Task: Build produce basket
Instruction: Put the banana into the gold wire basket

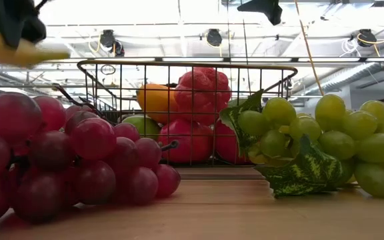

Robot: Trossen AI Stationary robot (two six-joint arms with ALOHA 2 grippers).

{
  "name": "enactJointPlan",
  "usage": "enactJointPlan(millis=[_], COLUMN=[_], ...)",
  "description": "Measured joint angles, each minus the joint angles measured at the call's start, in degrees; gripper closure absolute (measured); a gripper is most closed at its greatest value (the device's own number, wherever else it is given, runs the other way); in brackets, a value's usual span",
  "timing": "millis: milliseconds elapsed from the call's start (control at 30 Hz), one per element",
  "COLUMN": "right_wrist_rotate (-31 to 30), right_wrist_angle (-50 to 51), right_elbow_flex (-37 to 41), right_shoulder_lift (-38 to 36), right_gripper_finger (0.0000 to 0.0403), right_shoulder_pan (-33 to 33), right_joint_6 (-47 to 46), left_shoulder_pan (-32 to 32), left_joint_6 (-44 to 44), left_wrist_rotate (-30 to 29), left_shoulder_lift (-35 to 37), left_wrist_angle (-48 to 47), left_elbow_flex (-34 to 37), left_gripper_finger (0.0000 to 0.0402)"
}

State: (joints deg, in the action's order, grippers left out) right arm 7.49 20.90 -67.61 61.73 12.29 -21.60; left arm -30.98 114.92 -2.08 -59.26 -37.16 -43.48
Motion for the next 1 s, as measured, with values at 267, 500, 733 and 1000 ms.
enactJointPlan(millis=[267, 500, 733, 1000], right_wrist_rotate=[0.00, -0.07, -0.15, -0.15], right_wrist_angle=[0.40, 0.41, 0.40, 0.40], right_elbow_flex=[0.00, 0.00, 0.00, 0.00], right_shoulder_lift=[0.00, 0.02, 0.02, 0.02], right_gripper_finger=[0.0156, 0.0156, 0.0156, 0.0156], right_shoulder_pan=[0.00, 0.00, 0.00, 0.00], right_joint_6=[-0.02, 0.39, 1.29, 0.12], left_shoulder_pan=[0.60, 4.43, 9.94, 14.90], left_joint_6=[-5.40, -18.88, -39.37, -65.82], left_wrist_rotate=[-11.14, -20.29, -23.32, -22.57], left_shoulder_lift=[5.74, 6.92, 6.88, 6.90], left_wrist_angle=[1.38, 8.53, 29.81, 58.85], left_elbow_flex=[-5.67, -10.21, -10.63, -10.63], left_gripper_finger=[0.0243, 0.0262, 0.0250, 0.0262])
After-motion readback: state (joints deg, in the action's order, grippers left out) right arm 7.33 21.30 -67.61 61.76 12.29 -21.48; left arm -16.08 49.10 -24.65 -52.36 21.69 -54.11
